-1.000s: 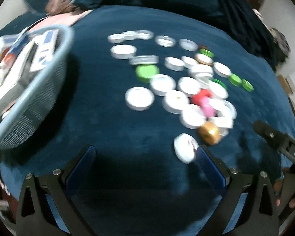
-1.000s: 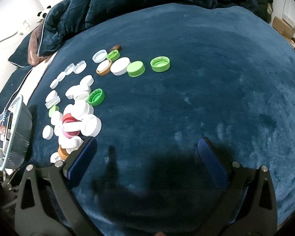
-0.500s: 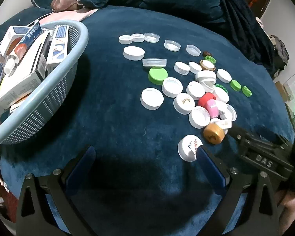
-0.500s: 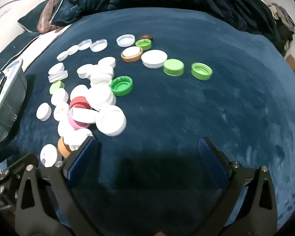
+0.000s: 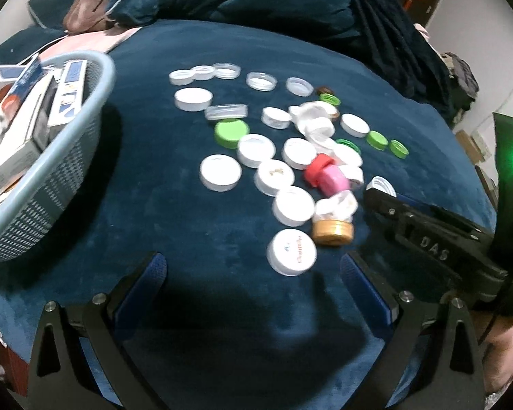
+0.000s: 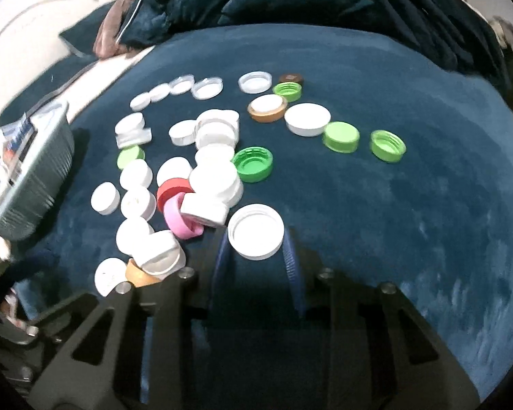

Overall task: Organize objects
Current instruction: 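Grasp a white logo cap with the left tool while the right tool grasps a white cap, then carry both white caps over the basket and open both tools to drop them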

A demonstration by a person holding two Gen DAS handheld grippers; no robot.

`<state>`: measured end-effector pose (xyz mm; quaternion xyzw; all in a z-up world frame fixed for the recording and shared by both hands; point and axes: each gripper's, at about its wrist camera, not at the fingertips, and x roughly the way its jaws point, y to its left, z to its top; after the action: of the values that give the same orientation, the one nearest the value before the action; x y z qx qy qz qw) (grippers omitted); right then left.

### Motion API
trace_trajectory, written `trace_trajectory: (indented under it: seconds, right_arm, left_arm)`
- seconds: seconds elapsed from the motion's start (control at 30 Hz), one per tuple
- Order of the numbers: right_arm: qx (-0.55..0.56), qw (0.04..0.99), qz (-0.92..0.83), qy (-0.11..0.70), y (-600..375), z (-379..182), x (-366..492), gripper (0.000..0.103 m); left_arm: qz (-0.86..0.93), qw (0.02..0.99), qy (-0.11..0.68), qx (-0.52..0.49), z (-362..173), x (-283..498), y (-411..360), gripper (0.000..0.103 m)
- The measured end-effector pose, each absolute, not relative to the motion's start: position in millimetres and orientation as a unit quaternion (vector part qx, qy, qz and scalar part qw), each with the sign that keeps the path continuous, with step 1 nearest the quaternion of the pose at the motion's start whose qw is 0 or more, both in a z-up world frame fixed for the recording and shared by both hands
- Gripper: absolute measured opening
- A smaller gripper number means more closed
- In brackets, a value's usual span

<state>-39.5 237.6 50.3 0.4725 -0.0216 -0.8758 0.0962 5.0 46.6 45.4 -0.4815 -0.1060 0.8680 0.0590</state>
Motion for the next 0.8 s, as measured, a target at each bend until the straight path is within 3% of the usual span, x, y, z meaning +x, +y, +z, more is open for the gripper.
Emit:
trace_trajectory:
  seconds: [0.1, 0.2, 0.23, 0.27, 0.3, 0.8]
  right_arm:
    - [0.479, 0.076, -0.872, -0.063, 254, 52, -35, 0.033]
    - [0.485, 0.065, -0.868, -0.083, 266, 51, -32, 0.034]
    - [0.486, 0.064, -0.868, -0.083, 267, 50, -31, 0.034]
    - [0.486, 0.064, -0.868, -0.082, 266, 50, -32, 0.034]
    - [0.486, 0.064, -0.868, -0.078, 265, 50, -31, 0.034]
    - [0.461, 0.100, -0.879, -0.068, 236, 70, -30, 0.034]
  left_arm:
    - [0.867, 0.073, -0.098, -0.483, 44, 3, 56, 0.097]
    - [0.864, 0.085, -0.082, -0.489, 41, -1, 67, 0.083]
    - [0.862, 0.090, -0.077, -0.494, 39, -3, 71, 0.073]
    - [0.860, 0.092, -0.074, -0.497, 37, -3, 72, 0.047]
    - [0.858, 0.093, -0.071, -0.500, 35, -2, 73, 0.033]
    - [0.873, 0.067, -0.082, -0.477, 57, 10, 48, 0.033]
